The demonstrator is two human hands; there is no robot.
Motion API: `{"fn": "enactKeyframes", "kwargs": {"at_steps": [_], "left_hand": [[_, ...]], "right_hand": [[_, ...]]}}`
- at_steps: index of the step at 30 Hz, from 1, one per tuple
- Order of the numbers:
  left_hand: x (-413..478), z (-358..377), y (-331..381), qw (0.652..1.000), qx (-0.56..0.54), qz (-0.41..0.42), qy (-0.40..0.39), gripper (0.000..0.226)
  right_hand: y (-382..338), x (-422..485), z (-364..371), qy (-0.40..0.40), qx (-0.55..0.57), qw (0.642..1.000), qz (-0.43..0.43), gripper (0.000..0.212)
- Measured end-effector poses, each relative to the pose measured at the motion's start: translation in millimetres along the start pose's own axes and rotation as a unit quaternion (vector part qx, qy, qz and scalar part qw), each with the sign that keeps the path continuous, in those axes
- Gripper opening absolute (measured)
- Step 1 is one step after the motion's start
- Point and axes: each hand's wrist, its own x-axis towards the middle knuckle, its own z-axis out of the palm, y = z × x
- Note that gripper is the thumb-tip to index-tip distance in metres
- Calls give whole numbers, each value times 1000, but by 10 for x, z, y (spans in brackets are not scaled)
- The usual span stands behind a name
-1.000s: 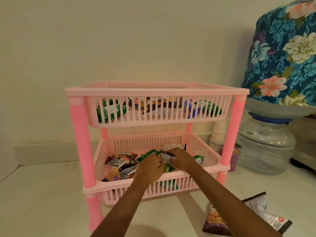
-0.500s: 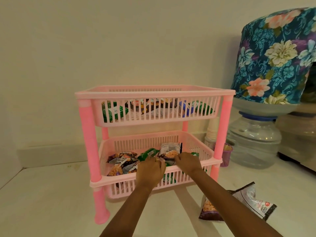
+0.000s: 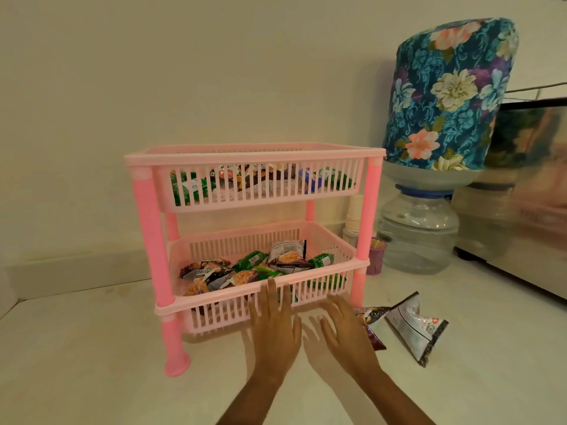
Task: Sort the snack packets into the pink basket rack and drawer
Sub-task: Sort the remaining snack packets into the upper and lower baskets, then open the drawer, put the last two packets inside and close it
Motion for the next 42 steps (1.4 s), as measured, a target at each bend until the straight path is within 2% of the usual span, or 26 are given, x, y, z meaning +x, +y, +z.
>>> {"fn": "enactKeyframes", "kwargs": {"at_steps": [4,7,11,14,21,29,35,39,42], "left_hand": [[-310,52,284,998,-1,8,-58,69],[-505,93,487,995,-10,39,-91,59],[-766,141,800,987,-53,86,-125,45],[-959,156,1101,980,-89,112,-136,40],[-1305,89,1940,974,-120,116,-151,34],[-1690,58,2705,975,-147,118,-121,35],[-1891,7,3209,968,-204,126,-67,31],[-1922,-54,3562,946,-269,157,-89,26],[-1937,-32,3812,922,-345,130,-121,22]], "right_hand": [[85,-383,-35,9,16,1000,20,27],[189,-609,-128,9,19,999,25,22],[409,-904,-271,-25,3,998,52,26],[575,-1166,-405,-38,-30,997,67,29],[1022,-1734,-932,-38,-65,994,85,31],[1510,-2218,-1451,-34,-69,994,81,25],[1824,-2494,-1734,43,-22,989,143,25],[2025,-2590,-1861,95,58,971,211,23],[2203,-2603,-1927,140,104,950,260,25]]}}
